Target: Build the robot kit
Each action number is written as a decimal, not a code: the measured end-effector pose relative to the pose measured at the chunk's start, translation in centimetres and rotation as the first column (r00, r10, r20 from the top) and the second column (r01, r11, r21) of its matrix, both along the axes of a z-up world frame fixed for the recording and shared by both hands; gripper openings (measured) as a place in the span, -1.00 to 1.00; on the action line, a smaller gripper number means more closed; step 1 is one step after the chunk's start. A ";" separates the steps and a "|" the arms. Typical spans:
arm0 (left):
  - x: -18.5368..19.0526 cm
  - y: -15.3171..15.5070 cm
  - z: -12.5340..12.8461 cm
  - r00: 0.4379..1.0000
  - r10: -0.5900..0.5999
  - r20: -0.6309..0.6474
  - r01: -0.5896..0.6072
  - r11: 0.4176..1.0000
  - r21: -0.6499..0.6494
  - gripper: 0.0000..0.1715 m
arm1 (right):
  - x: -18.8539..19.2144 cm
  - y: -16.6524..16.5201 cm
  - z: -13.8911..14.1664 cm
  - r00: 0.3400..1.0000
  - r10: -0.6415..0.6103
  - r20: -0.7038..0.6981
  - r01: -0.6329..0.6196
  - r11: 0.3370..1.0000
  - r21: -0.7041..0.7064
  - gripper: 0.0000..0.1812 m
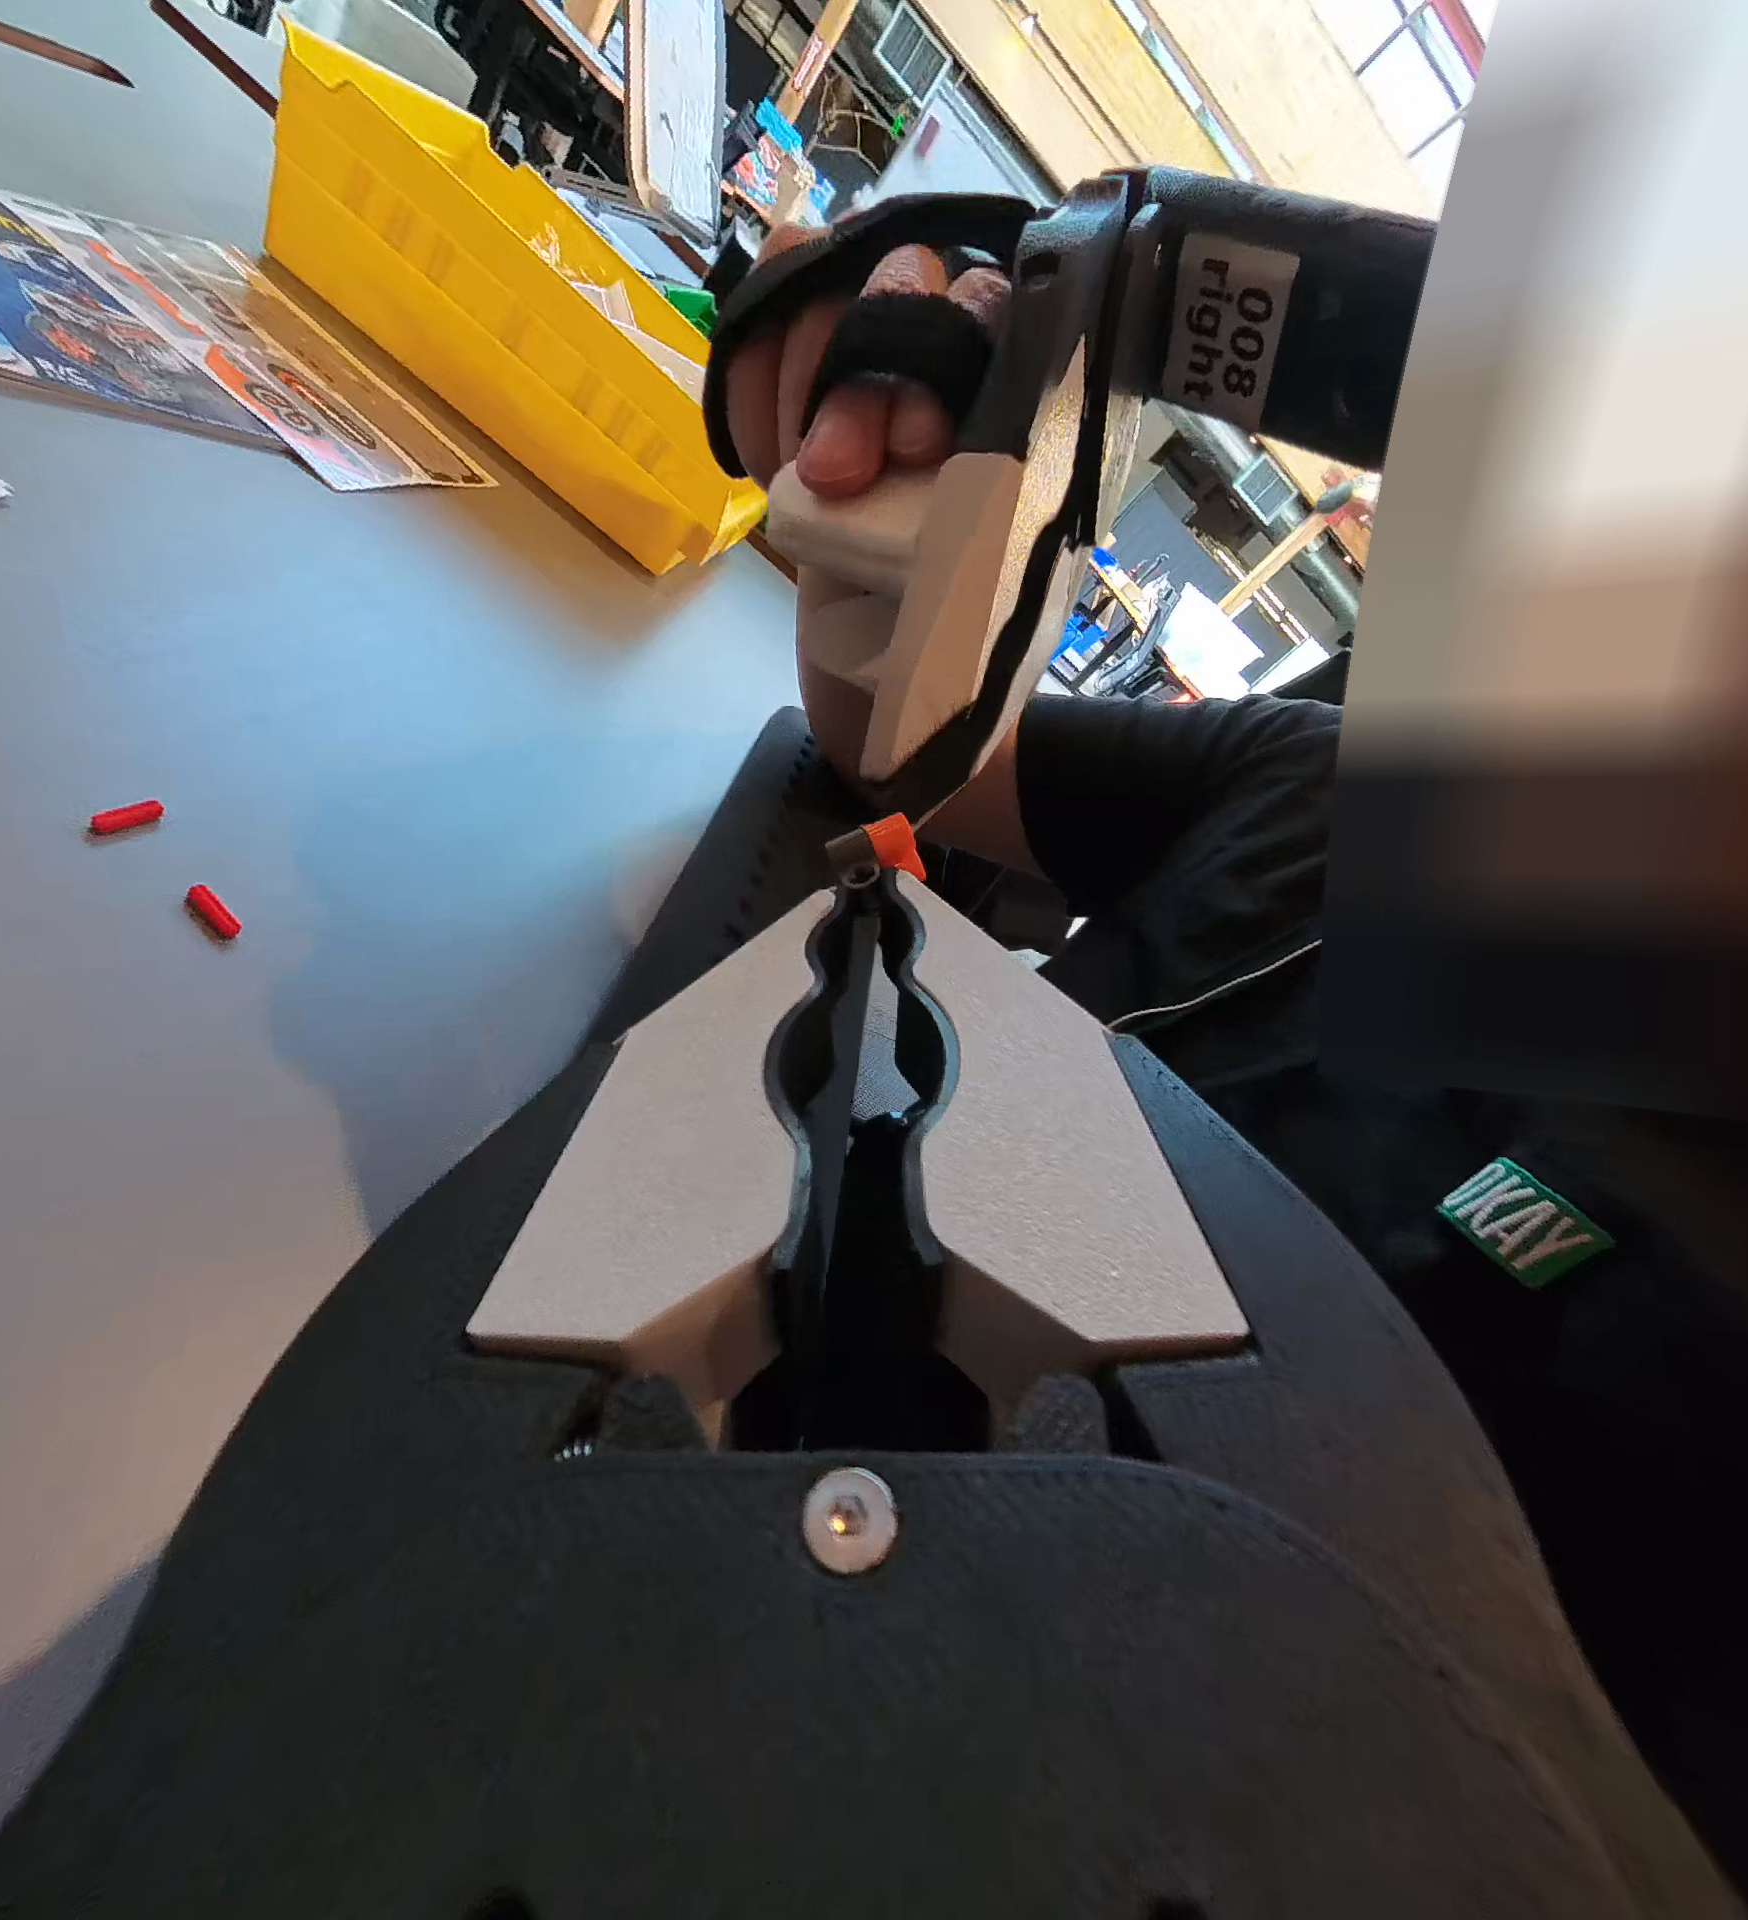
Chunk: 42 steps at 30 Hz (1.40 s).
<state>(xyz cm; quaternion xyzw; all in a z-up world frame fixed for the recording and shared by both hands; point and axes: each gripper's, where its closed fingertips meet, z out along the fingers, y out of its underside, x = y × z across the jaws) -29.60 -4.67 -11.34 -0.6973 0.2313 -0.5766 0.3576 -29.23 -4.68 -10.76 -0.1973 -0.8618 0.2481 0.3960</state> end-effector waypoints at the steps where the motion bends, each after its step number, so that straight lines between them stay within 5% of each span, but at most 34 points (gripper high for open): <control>1: -0.1 -0.3 0.1 1.000 -0.012 0.002 0.012 1.000 -0.002 -0.98 | 0.0 -0.3 0.1 1.000 0.006 -0.002 -0.006 1.000 0.002 -0.83; 10: -1.5 0.2 0.6 0.997 0.067 0.024 -0.067 0.998 0.006 -0.98 | -1.5 0.7 0.6 0.991 -0.126 -0.046 0.128 0.991 0.048 -0.83; 35: -0.7 1.0 -0.6 0.995 0.087 -0.046 -0.084 0.995 0.046 -1.00 | -1.1 2.3 -0.9 0.989 -0.148 0.001 0.147 0.982 0.118 -0.91; 42: -2.0 4.3 -4.7 0.955 0.232 -0.185 -0.232 0.972 0.027 -1.00 | -0.1 7.3 -8.0 0.927 -0.212 0.308 0.235 0.971 -0.037 -0.84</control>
